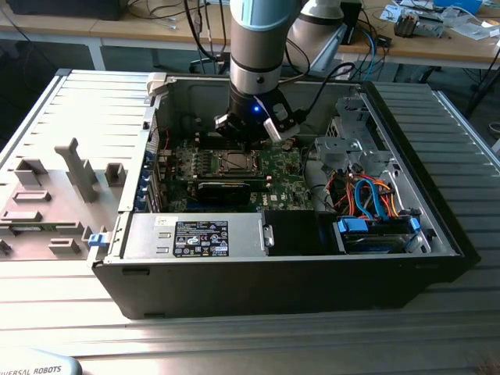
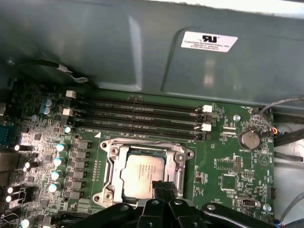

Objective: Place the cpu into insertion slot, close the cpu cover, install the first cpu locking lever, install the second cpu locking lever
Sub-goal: 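Install the second cpu locking lever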

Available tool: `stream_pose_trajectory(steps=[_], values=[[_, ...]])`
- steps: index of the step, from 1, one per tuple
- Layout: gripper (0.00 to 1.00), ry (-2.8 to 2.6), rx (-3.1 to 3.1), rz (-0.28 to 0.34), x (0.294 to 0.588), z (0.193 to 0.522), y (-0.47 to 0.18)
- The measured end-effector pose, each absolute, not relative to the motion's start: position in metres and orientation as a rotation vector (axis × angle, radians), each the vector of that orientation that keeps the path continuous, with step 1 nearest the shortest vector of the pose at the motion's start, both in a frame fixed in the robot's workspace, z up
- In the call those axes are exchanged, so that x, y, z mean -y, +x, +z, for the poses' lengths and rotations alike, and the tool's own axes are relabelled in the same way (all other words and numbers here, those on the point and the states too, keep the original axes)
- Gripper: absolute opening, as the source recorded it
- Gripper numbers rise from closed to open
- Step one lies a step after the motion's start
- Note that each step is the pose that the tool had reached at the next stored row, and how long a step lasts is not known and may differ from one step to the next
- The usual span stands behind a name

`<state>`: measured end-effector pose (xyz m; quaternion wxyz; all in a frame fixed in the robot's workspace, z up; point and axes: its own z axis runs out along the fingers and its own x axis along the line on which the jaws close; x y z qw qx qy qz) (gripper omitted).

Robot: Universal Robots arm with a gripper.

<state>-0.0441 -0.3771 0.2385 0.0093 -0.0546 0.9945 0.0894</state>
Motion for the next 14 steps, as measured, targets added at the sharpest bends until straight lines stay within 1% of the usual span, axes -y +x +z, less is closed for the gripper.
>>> stream_pose_trajectory(steps=[14], values=[[0.11, -0.170, -3.106, 0.279, 0.3882, 0.2377, -0.0441]])
